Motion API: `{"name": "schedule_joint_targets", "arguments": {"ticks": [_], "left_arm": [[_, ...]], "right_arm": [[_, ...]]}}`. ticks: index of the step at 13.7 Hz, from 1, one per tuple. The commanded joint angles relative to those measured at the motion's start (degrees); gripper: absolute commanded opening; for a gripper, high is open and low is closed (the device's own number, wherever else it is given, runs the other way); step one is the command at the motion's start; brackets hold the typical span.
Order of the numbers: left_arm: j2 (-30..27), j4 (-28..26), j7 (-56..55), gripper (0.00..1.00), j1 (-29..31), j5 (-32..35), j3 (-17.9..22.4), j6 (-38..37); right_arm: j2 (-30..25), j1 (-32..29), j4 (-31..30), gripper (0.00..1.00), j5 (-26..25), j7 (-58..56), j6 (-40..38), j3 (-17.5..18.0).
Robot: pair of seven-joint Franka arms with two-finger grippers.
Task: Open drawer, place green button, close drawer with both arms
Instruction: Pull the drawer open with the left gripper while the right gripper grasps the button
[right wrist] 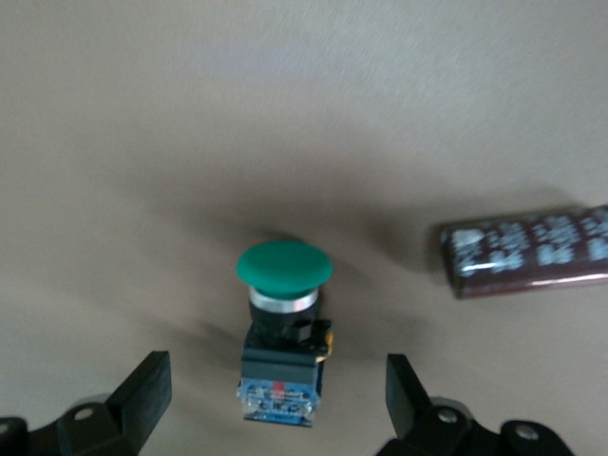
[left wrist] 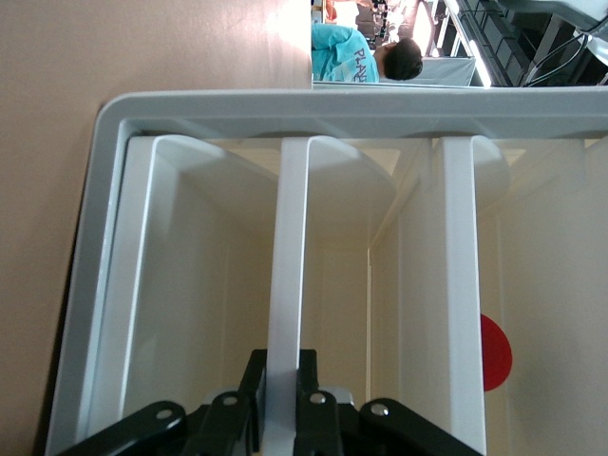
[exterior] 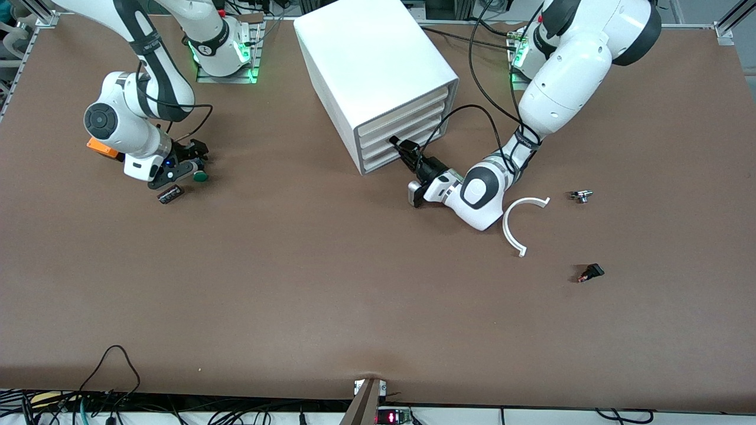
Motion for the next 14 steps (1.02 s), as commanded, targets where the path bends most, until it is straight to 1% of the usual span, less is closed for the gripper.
{"name": "schedule_joint_targets", "arguments": {"ticks": [1, 2, 3, 7, 8, 11, 12, 14], "left_arm": [[-0.2, -0.4, -1.8, 0.16, -0.3, -1.5, 0.2, 0.1], [-0.3, -0.3, -2.5, 0.16, -0.2, -1.5, 0.3, 0.1], [-0.3, -0.2, -2.8, 0.16, 0.0, -1.5, 0.2, 0.1], [-0.3, 0.6, -5.0, 0.16, 0.5, -2.2, 0.3, 0.2], [-0.3, 0.6, -5.6, 0.16, 0.8, -2.2, 0.3, 0.2], [-0.2, 1.4, -5.9, 0.16, 0.9, -3.8, 0.9, 0.6], [-0.2, 1.4, -5.9, 0.16, 0.9, -4.5, 1.0, 0.7], [-0.2, 1.4, -5.9, 0.17, 1.9, -4.6, 1.0, 0.9]], "right_arm": [[0.0, -0.3, -3.8, 0.89, -0.2, -0.6, 5.5, 0.3], [0.9, -0.4, -4.0, 0.81, -0.2, -0.6, 6.9, 0.3], [1.2, -0.3, -4.2, 0.70, -0.2, -0.6, 7.3, 0.3], [0.1, -0.4, -4.0, 0.10, -0.2, -1.0, 6.8, 0.2], [0.1, -0.4, -3.8, 0.00, -0.2, -0.9, 6.8, 0.2], [-0.8, -0.3, -0.9, 0.00, 0.1, 0.0, 6.6, 0.3], [-0.9, -0.4, 0.7, 0.00, 0.4, 0.5, 5.1, 0.5], [-0.6, 0.0, 8.8, 0.00, 0.6, 2.6, -3.4, 1.6]]}}
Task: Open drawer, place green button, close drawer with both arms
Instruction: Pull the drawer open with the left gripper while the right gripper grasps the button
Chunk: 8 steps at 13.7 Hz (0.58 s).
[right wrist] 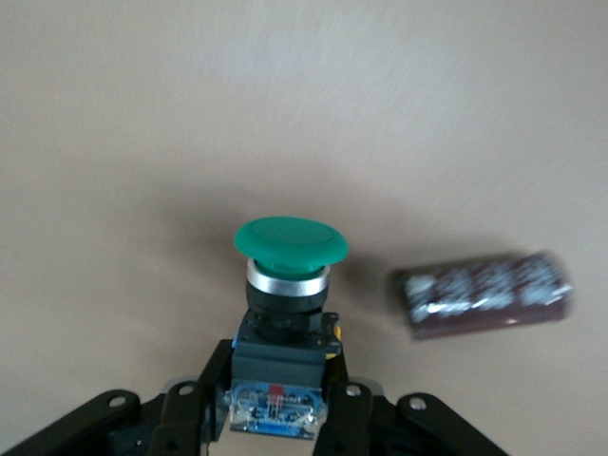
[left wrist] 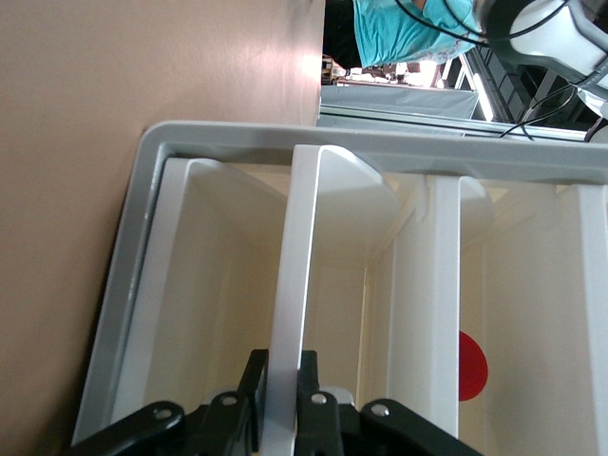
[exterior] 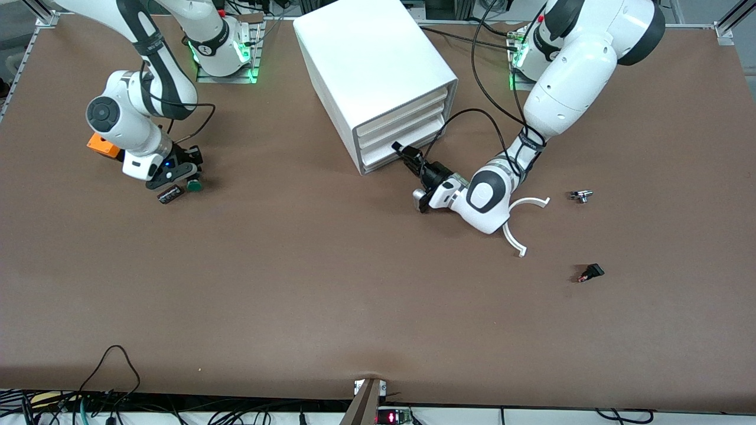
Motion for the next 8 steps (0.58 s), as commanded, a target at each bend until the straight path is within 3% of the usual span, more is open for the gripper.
{"name": "schedule_joint_targets", "arguments": {"ticks": [1, 8], "left_arm": [[-0.1, 1.0, -2.2, 0.17, 1.0, -3.4, 0.1, 0.9], [-0.1, 2.0, -2.3, 0.20, 2.4, -4.8, 2.2, 2.2]], "right_arm": [[-0.3, 0.0, 11.4, 0.00, 0.6, 2.8, -12.6, 1.8], [3.6, 3.5, 40.1, 0.00, 0.6, 5.4, -42.4, 1.9]]}}
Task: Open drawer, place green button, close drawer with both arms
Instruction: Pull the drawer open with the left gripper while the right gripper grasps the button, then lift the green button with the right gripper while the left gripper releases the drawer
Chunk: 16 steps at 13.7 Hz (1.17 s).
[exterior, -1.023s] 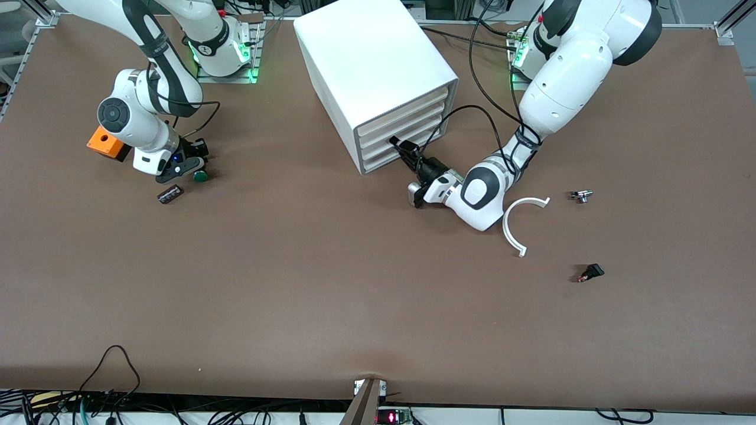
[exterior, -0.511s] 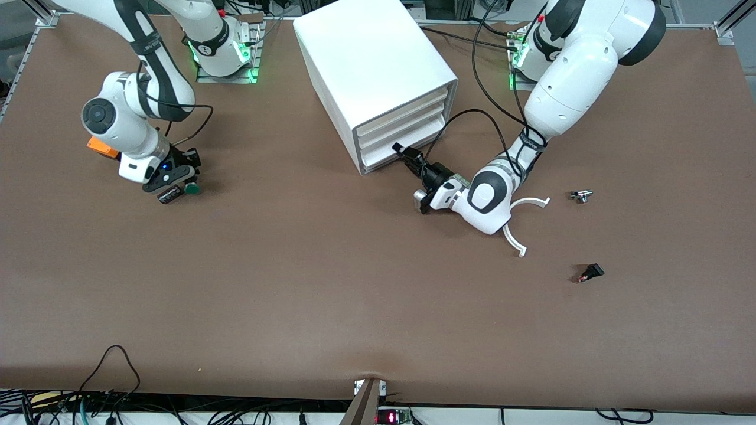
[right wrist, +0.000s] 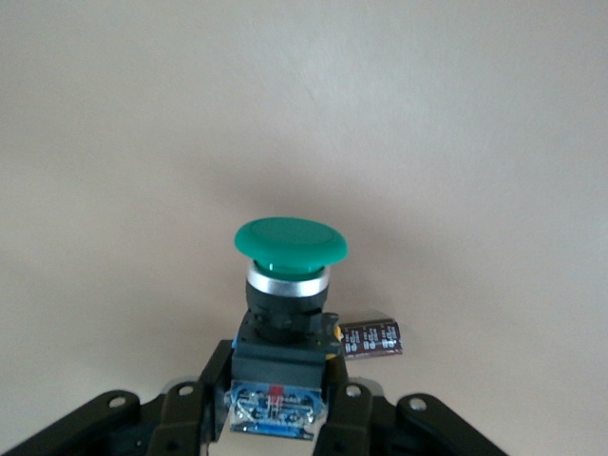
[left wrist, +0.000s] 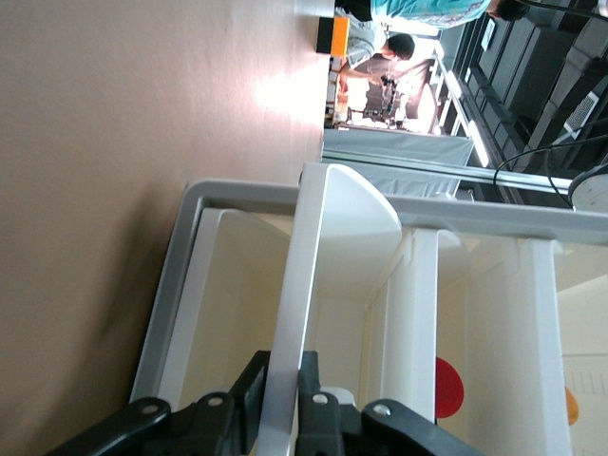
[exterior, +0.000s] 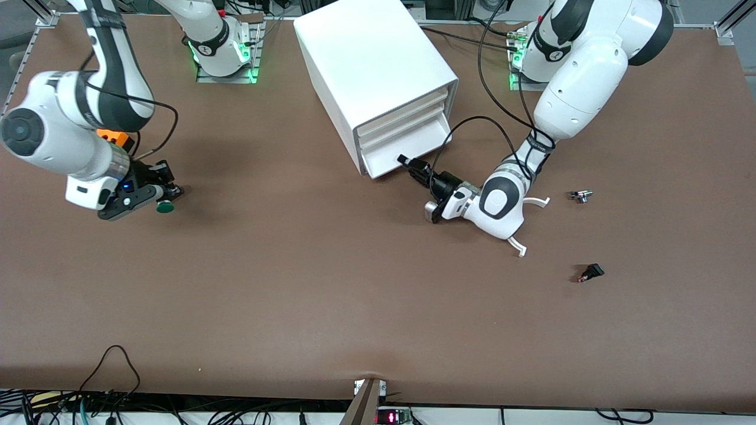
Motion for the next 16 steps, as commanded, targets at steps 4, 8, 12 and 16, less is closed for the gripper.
{"name": "schedule_joint_targets", "arguments": {"ticks": [4, 8, 12, 16], "left_arm": [[-0.1, 2.6, -1.2, 0.20, 2.0, -2.1, 1.9, 0.9], [-0.2, 2.1, -1.5, 0.30, 2.6, -2.0, 1.9, 0.7], [-2.3, 2.8, -12.0, 1.00, 7.3, 6.9, 2.0, -1.1], [-6.0, 10.8, -22.7, 1.00, 14.1, 24.4, 1.9, -7.9]], "right_arm": [[6.1, 5.3, 16.6, 0.00, 0.8, 3.9, -11.0, 0.0], [6.8, 8.5, 19.0, 0.00, 1.4, 11.0, -12.9, 0.0], [6.8, 12.1, 19.7, 0.00, 3.3, 18.0, -13.3, 0.0], [6.9, 13.2, 19.7, 0.00, 3.5, 22.1, -13.3, 0.8]]}}
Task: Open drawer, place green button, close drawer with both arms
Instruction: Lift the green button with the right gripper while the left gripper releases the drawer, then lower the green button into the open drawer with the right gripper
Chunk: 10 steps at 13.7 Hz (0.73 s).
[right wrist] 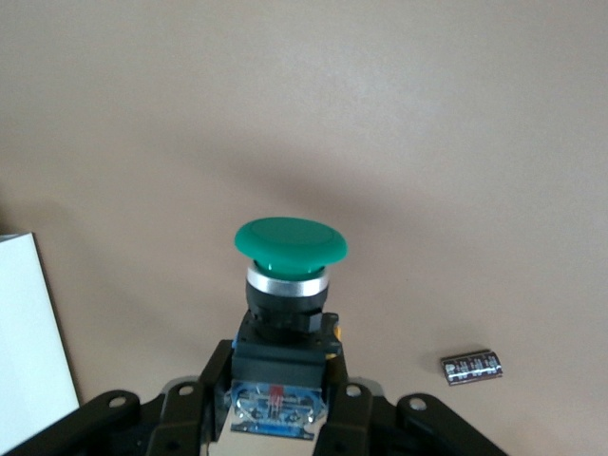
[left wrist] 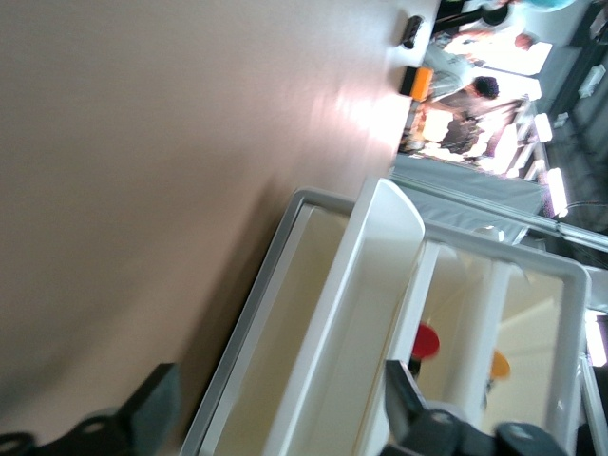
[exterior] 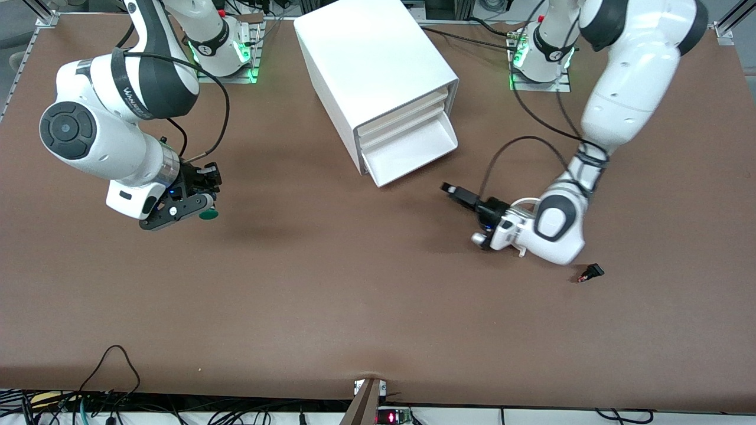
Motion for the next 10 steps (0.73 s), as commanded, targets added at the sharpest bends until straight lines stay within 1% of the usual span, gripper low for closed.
{"name": "schedule_joint_targets", "arguments": {"ticks": [1, 3, 4, 6, 7, 10], "left_arm": [[-4.8, 3.5, -5.8, 1.00, 3.9, 10.2, -0.2, -4.1], [-8.2, 4.3, -5.9, 1.00, 6.6, 17.5, -0.3, -4.5], [-9.9, 4.3, -6.0, 1.00, 7.7, 20.5, -0.2, -4.6], [-13.1, 4.3, -5.9, 1.00, 9.5, 26.9, -0.2, -4.6], [-14.6, 4.3, -5.9, 1.00, 10.1, 30.4, -0.2, -4.5], [-19.4, 4.5, -5.8, 1.00, 11.0, 39.9, -0.1, -4.2]], "right_arm": [[1.0, 1.4, 1.8, 0.00, 1.3, 4.4, -1.5, 1.3], [1.7, 4.6, 1.8, 0.00, 4.1, 12.7, -1.4, 3.0], [2.5, 7.4, 2.3, 0.00, 4.2, 17.6, -0.9, 3.1], [6.5, 14.0, 5.4, 0.00, 4.1, 26.2, -0.9, 3.1], [9.8, 17.1, 9.1, 0.00, 4.0, 31.1, -0.7, 3.1], [21.3, 24.3, 24.4, 0.00, 4.0, 44.7, -0.7, 3.1]]}}
